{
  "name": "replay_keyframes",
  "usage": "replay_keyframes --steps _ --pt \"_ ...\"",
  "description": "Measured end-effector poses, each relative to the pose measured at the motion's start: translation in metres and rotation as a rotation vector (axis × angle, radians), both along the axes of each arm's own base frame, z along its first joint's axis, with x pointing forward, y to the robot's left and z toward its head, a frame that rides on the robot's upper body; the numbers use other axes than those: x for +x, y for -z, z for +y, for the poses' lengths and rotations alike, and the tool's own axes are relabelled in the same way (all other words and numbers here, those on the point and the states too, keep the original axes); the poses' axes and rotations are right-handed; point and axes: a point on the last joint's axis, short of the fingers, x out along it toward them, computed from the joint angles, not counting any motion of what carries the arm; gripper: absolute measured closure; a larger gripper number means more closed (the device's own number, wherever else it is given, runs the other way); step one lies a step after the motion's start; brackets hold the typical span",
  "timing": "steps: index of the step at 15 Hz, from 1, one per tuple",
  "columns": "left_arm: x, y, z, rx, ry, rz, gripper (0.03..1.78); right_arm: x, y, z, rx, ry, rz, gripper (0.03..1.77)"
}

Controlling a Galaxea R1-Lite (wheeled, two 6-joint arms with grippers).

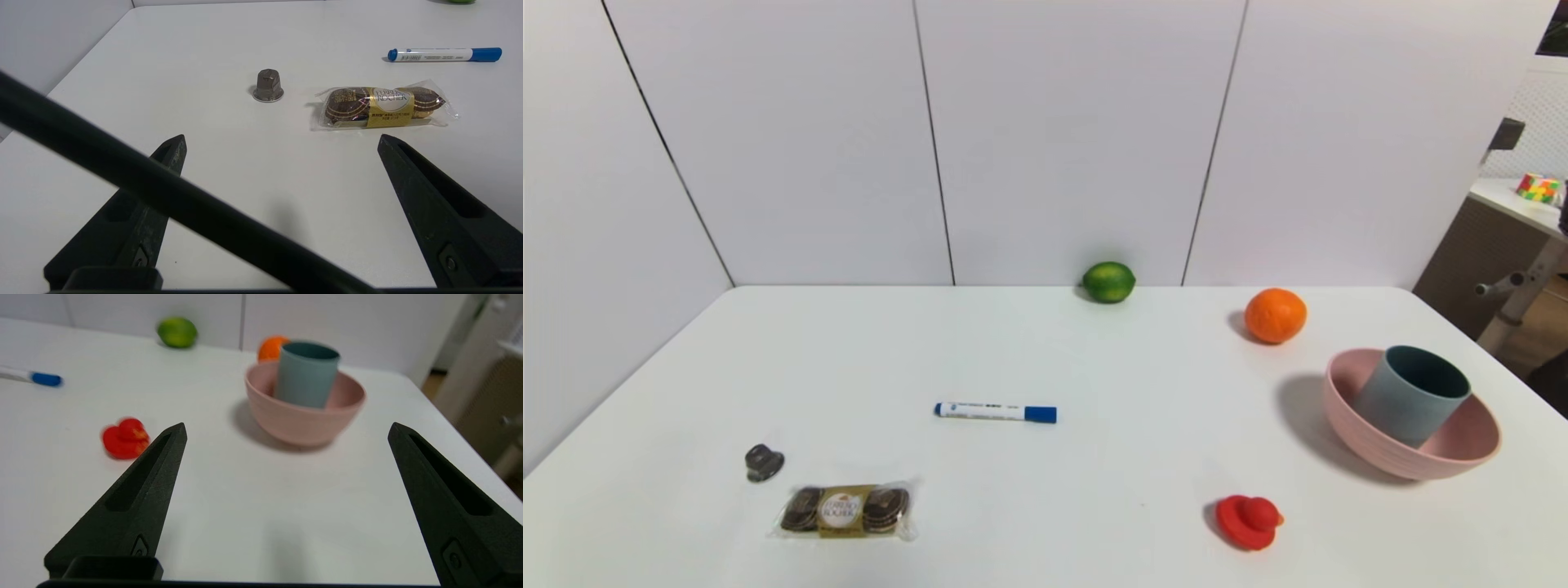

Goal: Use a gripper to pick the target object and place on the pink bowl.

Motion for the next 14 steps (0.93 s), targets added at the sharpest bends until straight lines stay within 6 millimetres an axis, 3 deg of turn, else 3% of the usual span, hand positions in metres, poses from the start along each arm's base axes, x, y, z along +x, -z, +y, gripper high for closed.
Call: replay_keyframes --steps 2,14 --pt "0.0000 0.0000 0.0000 0.000 0.000 0.000 0.12 0.0003 0.0064 -0.0007 0.014 0.028 0.061 0.10" --pt "0.0000 0.0000 0.0000 0.000 0.000 0.000 0.12 0.0002 0.0063 -0.0004 0.038 0.014 0.061 0.10"
